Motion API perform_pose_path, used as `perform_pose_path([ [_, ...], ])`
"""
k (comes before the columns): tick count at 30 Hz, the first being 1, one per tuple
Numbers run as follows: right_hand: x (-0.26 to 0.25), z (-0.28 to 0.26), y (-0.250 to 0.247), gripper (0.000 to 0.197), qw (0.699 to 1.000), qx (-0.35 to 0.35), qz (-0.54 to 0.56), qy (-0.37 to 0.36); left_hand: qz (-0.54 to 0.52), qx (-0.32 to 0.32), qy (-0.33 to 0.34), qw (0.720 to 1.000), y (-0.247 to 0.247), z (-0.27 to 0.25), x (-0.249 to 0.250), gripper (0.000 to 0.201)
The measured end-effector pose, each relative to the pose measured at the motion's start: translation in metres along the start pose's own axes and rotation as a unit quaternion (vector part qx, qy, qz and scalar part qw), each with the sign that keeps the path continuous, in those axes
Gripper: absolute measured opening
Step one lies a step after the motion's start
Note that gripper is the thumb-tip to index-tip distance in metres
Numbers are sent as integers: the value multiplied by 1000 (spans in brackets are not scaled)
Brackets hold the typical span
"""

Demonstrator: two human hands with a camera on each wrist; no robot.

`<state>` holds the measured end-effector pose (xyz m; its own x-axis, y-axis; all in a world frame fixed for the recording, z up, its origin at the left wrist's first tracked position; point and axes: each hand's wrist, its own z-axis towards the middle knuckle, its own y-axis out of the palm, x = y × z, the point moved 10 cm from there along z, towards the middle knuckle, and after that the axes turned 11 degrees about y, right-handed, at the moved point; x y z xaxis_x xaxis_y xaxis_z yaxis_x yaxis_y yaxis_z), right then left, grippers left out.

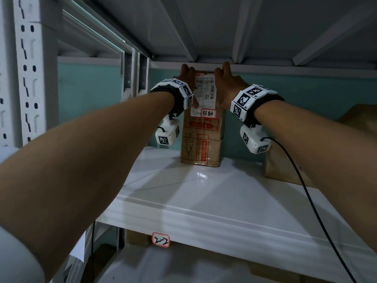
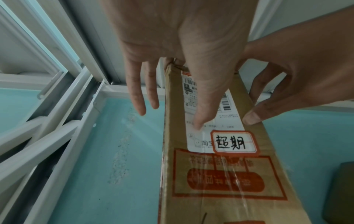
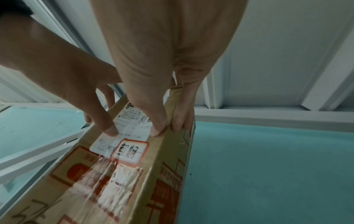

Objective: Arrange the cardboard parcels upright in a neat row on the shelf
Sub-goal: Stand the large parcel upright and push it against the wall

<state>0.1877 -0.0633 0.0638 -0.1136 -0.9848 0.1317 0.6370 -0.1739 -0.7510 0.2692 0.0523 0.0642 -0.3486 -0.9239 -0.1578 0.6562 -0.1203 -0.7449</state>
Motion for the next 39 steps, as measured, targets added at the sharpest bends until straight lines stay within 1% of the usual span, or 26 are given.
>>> perform_pose_path([
  [5,-3,12,10,90,1000,0,28,12,-20,6,-5,1000,5,2,-4,114],
  [9,-3,19,19,91,999,10,39,19,-61,17,1,998,4,4,2,102],
  [11,-3,23,23,91,999,16,46,15,-64,17,0,998,8,9,2,106],
  [13,-3,29,29,91,998,14,55,14,-45,10,-3,999,15,15,-1,114],
  [16,-2,38,34,81,997,17,73,13,-14,2,-2,1000,24,22,-4,119],
  [20,-8,40,36,85,999,33,42,-4,4,3,1,1000,32,26,-16,121],
  [21,-9,41,36,83,998,35,46,-4,10,7,1,1000,33,26,-18,121],
  [24,-5,42,35,66,996,32,82,9,2,10,-3,1000,31,25,-17,122],
  [25,-5,41,36,66,996,31,84,10,-4,9,-4,1000,30,25,-16,121],
  [28,-7,36,39,85,998,29,62,2,-27,4,4,1000,28,22,-14,117],
  [29,-7,35,40,89,998,32,60,-1,-31,6,4,999,27,21,-13,117],
  [31,-5,36,39,85,997,44,69,1,-34,11,-3,999,27,21,-14,121],
  [33,0,36,40,84,995,47,85,11,-43,1,-17,999,28,18,-13,124],
  [34,1,36,40,88,995,44,85,12,-50,-3,-24,998,27,16,-12,120],
  [37,1,31,39,106,997,41,65,13,-77,13,-28,997,19,5,-6,105],
  [39,0,27,33,111,996,48,69,17,-82,20,-23,996,17,-2,-5,98],
])
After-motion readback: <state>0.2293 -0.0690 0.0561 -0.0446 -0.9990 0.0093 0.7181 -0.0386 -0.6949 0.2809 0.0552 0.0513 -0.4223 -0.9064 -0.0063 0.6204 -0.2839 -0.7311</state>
